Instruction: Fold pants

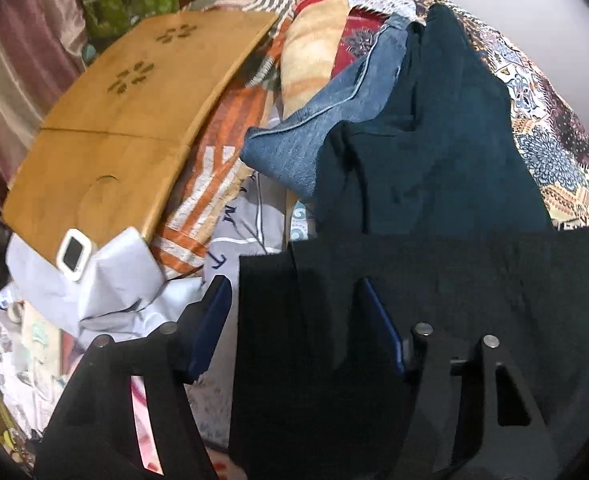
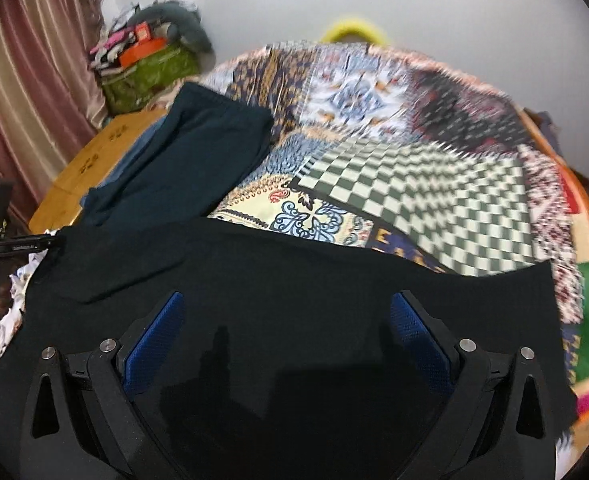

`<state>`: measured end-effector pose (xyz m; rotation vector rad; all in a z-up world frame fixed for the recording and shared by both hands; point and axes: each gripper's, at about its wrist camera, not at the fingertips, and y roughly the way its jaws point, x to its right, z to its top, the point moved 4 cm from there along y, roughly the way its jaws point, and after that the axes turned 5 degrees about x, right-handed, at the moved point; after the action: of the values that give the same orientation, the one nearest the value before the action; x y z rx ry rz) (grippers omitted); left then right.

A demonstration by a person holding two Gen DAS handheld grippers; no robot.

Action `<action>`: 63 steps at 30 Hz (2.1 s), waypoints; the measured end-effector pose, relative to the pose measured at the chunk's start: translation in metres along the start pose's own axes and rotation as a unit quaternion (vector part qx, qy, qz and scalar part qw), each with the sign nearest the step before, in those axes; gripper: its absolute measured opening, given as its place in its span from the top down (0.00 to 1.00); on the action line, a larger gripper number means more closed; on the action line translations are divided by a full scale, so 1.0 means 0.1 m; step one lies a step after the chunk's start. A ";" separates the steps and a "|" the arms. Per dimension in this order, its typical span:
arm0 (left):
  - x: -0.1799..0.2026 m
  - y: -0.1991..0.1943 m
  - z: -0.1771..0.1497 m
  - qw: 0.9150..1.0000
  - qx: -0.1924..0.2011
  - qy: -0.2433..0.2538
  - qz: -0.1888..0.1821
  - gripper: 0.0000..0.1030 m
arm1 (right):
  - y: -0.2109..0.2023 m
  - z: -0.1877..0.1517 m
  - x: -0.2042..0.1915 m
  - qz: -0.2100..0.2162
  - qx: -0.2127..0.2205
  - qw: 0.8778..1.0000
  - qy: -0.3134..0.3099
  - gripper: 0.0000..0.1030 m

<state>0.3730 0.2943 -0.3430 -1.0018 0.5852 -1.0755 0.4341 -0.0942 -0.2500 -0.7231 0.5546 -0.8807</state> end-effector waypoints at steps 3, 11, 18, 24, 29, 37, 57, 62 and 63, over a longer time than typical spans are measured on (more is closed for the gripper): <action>0.05 0.08 0.04 1.000 -0.005 0.001 -0.022 0.50 | 0.18 0.07 -0.01 0.004 -0.017 1.000 -0.019 0.07; 0.12 0.06 0.05 0.999 0.010 0.024 -0.023 0.75 | 0.48 0.03 -0.09 -0.019 -0.041 0.996 -0.072 0.28; 0.16 -0.17 0.04 0.998 0.038 0.044 -0.006 0.89 | 0.44 -0.04 -0.16 -0.020 -0.043 0.996 -0.077 0.83; 0.22 -0.53 0.18 0.994 0.091 0.056 0.004 0.90 | 0.38 0.00 -0.15 -0.035 -0.025 0.997 -0.069 0.96; 0.27 -0.90 0.45 0.990 0.132 0.045 -0.007 0.90 | 0.08 0.24 -0.13 -0.063 0.025 0.996 -0.058 0.96; 0.45 -1.41 0.64 0.981 0.181 0.058 -0.025 0.91 | -0.57 0.54 -0.14 -0.081 0.087 0.991 -0.055 0.96; 0.06 -2.06 -0.45 0.981 0.180 0.053 -0.046 0.91 | -1.66 -0.65 -0.79 -0.030 0.113 0.992 -0.047 0.96; -0.11 -2.06 -0.81 0.985 0.161 0.045 -0.045 0.91 | -1.79 -1.05 -0.96 -0.009 0.106 0.993 -0.040 0.96; -0.13 -2.04 -0.87 0.986 0.157 0.044 -0.045 0.91 | -1.79 -1.12 -0.99 -0.007 0.103 0.994 -0.040 0.96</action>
<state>0.2075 0.2468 -0.2020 -0.7137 0.4275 -1.2539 0.2168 -0.1262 -0.1714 -0.5719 0.3823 -0.9028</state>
